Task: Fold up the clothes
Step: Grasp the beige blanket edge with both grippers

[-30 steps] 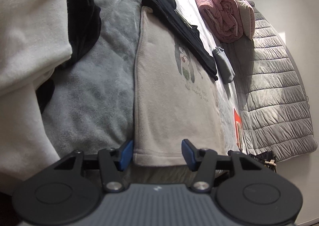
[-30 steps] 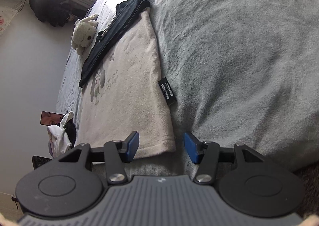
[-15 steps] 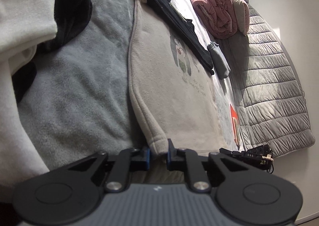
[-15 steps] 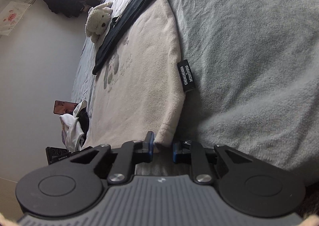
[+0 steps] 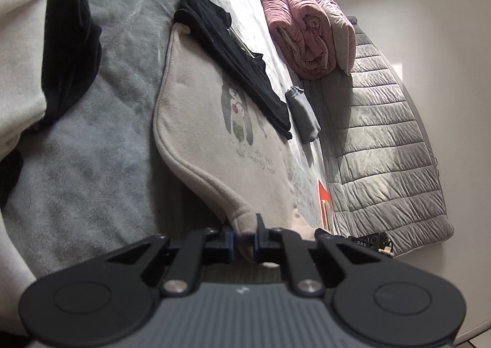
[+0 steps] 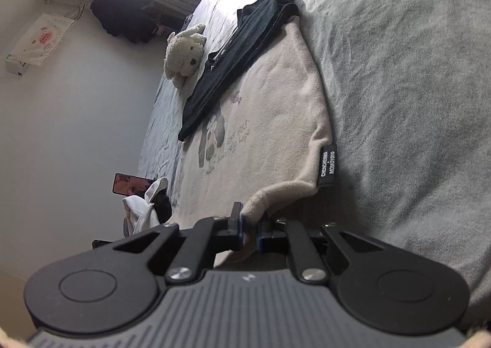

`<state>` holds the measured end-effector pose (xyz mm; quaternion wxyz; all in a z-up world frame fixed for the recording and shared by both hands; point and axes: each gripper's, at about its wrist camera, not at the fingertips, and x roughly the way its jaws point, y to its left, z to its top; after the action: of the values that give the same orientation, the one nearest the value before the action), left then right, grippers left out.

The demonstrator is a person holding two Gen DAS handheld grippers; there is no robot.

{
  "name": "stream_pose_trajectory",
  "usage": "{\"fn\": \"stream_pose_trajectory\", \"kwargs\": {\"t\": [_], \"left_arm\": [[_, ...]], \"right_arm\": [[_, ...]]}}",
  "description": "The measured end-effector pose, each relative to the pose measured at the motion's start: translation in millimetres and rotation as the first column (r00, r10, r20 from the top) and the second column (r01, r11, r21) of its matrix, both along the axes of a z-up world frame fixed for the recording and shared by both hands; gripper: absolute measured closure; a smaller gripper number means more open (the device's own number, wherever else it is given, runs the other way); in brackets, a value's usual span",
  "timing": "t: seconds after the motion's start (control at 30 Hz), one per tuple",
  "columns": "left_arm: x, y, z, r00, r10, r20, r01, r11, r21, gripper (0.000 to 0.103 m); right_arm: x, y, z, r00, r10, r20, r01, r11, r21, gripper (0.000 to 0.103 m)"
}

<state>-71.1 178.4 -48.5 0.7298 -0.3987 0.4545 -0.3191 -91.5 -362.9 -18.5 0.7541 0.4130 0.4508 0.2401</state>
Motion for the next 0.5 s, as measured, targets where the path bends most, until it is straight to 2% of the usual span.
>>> {"fn": "stream_pose_trajectory", "kwargs": {"t": [0.23, 0.5], "left_arm": [[33.2, 2.0, 9.1, 0.996, 0.085, 0.021, -0.084, 0.996, -0.014, 0.093], [82.4, 4.2, -1.6, 0.987, 0.161, -0.016, -0.161, 0.987, -0.001, 0.093]], "right_arm": [[36.3, 2.5, 9.8, 0.998, -0.053, 0.04, 0.054, 0.998, -0.028, 0.092], [81.3, -4.6, -2.9, 0.992, -0.123, 0.009, 0.123, 0.992, -0.041, 0.092]]}}
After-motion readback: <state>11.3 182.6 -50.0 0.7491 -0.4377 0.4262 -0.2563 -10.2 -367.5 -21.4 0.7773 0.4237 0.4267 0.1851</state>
